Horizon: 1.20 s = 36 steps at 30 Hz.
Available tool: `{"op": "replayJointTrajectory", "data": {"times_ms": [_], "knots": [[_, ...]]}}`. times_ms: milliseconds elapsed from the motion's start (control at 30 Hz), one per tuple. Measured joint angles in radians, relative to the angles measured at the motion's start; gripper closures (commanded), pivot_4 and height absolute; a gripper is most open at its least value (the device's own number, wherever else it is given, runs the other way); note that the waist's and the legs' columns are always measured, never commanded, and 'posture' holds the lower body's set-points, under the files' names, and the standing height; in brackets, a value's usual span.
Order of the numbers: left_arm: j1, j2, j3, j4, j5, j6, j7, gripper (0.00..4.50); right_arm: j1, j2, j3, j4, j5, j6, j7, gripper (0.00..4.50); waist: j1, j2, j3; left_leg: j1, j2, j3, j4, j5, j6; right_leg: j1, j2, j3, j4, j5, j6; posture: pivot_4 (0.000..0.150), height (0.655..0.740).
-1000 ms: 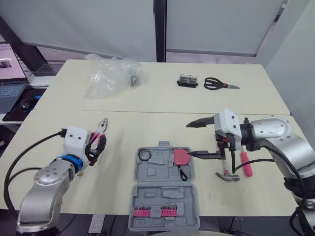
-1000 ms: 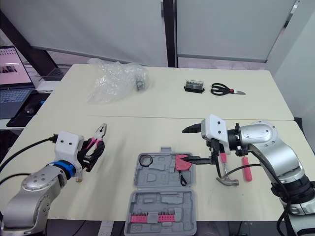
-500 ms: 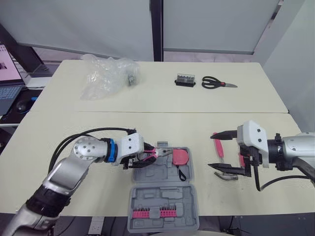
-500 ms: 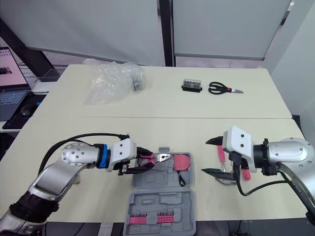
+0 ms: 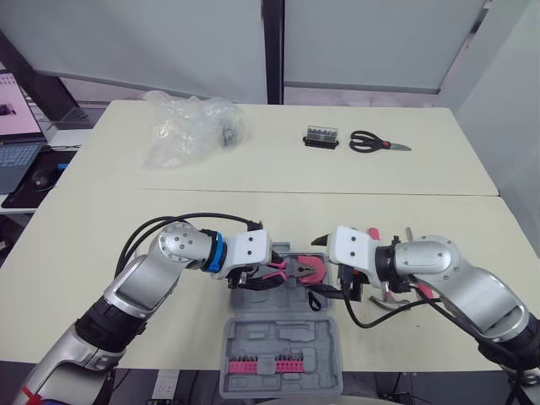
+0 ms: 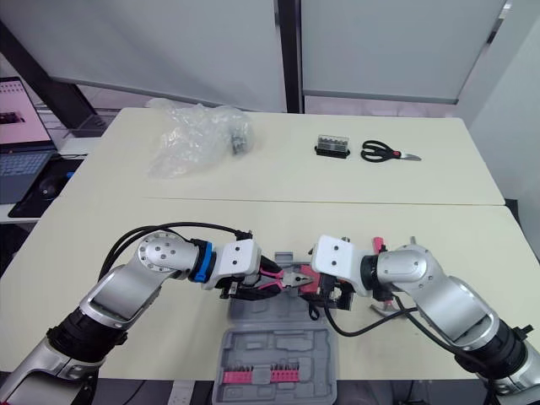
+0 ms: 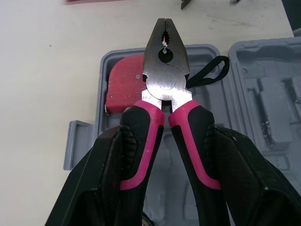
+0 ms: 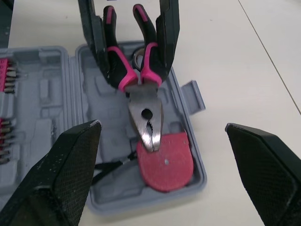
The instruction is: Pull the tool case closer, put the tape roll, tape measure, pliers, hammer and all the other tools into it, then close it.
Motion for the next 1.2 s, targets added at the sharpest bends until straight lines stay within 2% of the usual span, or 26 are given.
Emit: {"op": "replayJointTrajectory", "data": {"times_ms": [167, 600, 700, 833, 1000, 1033, 1200], "knots": [[0.0, -0.011, -0.017, 0.0, 0.015, 0.008, -0.002, 2.05, -0.007, 0.029, 0.076, 0.069, -0.053, -0.012, 0.002, 0.0, 0.0, 0.0, 0.0, -0.002, 0.0, -0.001, 0.002, 0.0, 0.0, -0.002, 0.0, 0.0, 0.002, 0.0, 0.0, 0.15, 0.74], [0.004, -0.008, -0.017, 0.0, 0.021, 0.005, -0.013, 2.05, -0.09, 0.141, 0.154, 0.143, -0.118, 0.041, -0.001, 0.0, -0.005, 0.0, 0.0, -0.003, 0.0, -0.001, 0.003, 0.0, 0.0, -0.008, 0.001, 0.0, 0.012, 0.0, 0.0, 0.15, 0.74], [0.004, -0.009, -0.017, 0.002, 0.021, 0.004, -0.019, 2.05, -0.09, 0.142, 0.167, 0.147, -0.129, 0.036, 0.0, 0.63, -0.005, 0.0, 0.0, -0.003, 0.0, -0.001, 0.003, 0.0, 0.0, -0.008, 0.001, 0.0, 0.012, 0.0, 0.0, 0.15, 0.74], [0.004, -0.009, -0.017, 0.01, 0.022, 0.003, -0.019, 2.05, -0.087, 0.143, 0.173, 0.147, -0.151, 0.01, -0.001, 1.95, -0.005, 0.0, 0.0, -0.003, 0.0, -0.001, 0.003, 0.0, 0.0, -0.009, 0.001, 0.0, 0.013, 0.0, 0.0, 0.15, 0.74], [0.003, -0.01, -0.017, 0.026, 0.027, 0.001, -0.019, 2.05, -0.069, 0.136, 0.173, 0.147, -0.16, -0.02, 0.001, 3.09, -0.005, 0.0, 0.0, -0.003, 0.0, -0.001, 0.003, 0.0, 0.0, -0.009, 0.001, 0.0, 0.013, 0.0, 0.0, 0.15, 0.74], [0.003, -0.011, -0.018, 0.027, 0.031, -0.005, -0.019, 2.05, -0.068, 0.135, 0.173, 0.147, -0.161, -0.023, 0.002, 3.24, -0.005, 0.0, 0.0, -0.003, 0.0, -0.001, 0.003, 0.0, 0.0, -0.009, 0.001, 0.0, 0.013, 0.0, 0.0, 0.15, 0.74], [0.003, -0.026, -0.017, 0.039, 0.043, -0.016, -0.018, 2.05, -0.063, 0.131, 0.171, 0.147, -0.168, -0.031, 0.002, 3.25, -0.005, 0.0, 0.0, -0.003, 0.0, -0.001, 0.003, 0.0, 0.0, -0.008, 0.001, 0.0, 0.013, 0.0, 0.0, 0.15, 0.74]]}}
